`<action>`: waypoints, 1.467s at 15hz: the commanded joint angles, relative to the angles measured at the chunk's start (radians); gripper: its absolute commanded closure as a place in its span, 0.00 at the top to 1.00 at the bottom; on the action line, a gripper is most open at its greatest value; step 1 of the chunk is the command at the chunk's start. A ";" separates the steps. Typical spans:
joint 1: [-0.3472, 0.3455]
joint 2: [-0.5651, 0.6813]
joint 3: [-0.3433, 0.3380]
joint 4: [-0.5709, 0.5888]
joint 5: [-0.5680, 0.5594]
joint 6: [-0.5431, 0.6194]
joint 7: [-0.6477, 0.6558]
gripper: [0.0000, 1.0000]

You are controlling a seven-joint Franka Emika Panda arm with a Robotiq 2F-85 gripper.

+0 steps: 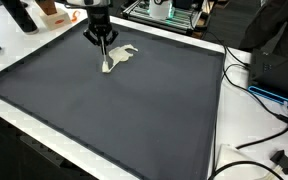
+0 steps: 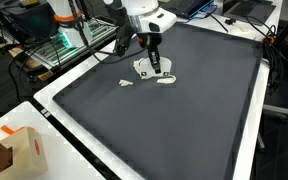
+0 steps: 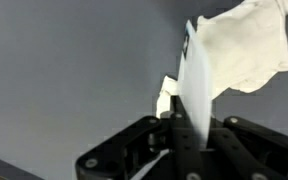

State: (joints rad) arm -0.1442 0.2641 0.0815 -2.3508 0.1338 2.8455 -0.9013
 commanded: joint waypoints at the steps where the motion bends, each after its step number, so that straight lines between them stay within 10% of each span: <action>1: 0.029 -0.089 -0.037 -0.059 -0.105 -0.018 0.103 0.01; 22: 0.121 -0.395 -0.090 -0.109 0.156 -0.345 0.083 0.01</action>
State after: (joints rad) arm -0.0550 -0.0825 0.0261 -2.4355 0.2439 2.5463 -0.8070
